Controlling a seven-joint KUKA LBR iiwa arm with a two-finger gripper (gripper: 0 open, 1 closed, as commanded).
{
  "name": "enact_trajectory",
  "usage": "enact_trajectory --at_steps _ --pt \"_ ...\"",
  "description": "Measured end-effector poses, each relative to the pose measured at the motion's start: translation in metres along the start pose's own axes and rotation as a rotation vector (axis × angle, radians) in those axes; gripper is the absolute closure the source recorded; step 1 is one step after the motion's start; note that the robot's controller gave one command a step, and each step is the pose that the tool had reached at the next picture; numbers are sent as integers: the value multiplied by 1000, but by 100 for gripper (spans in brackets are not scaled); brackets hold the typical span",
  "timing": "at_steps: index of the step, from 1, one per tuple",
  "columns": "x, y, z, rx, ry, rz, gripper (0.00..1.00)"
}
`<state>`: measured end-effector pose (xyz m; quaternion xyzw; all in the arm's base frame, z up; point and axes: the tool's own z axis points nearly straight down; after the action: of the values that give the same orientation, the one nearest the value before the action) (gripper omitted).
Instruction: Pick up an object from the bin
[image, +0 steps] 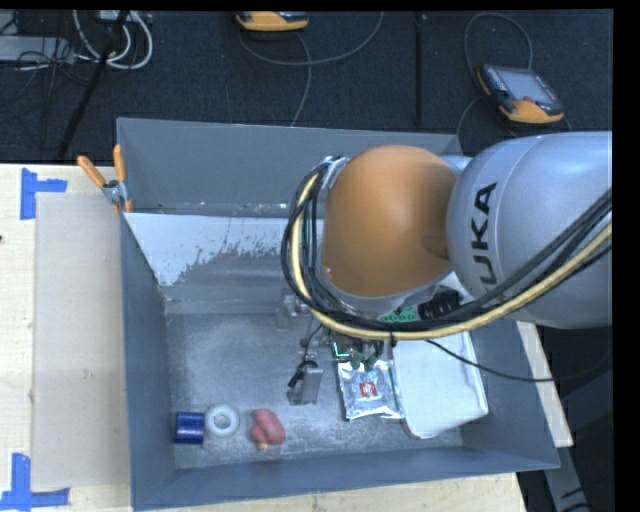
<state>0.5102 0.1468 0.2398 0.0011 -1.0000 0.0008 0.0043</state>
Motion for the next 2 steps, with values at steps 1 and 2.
enact_trajectory --at_steps 1,2 --pt "25 32 153 1 1 110 0" --pt "26 -32 172 1 -3 245 0"
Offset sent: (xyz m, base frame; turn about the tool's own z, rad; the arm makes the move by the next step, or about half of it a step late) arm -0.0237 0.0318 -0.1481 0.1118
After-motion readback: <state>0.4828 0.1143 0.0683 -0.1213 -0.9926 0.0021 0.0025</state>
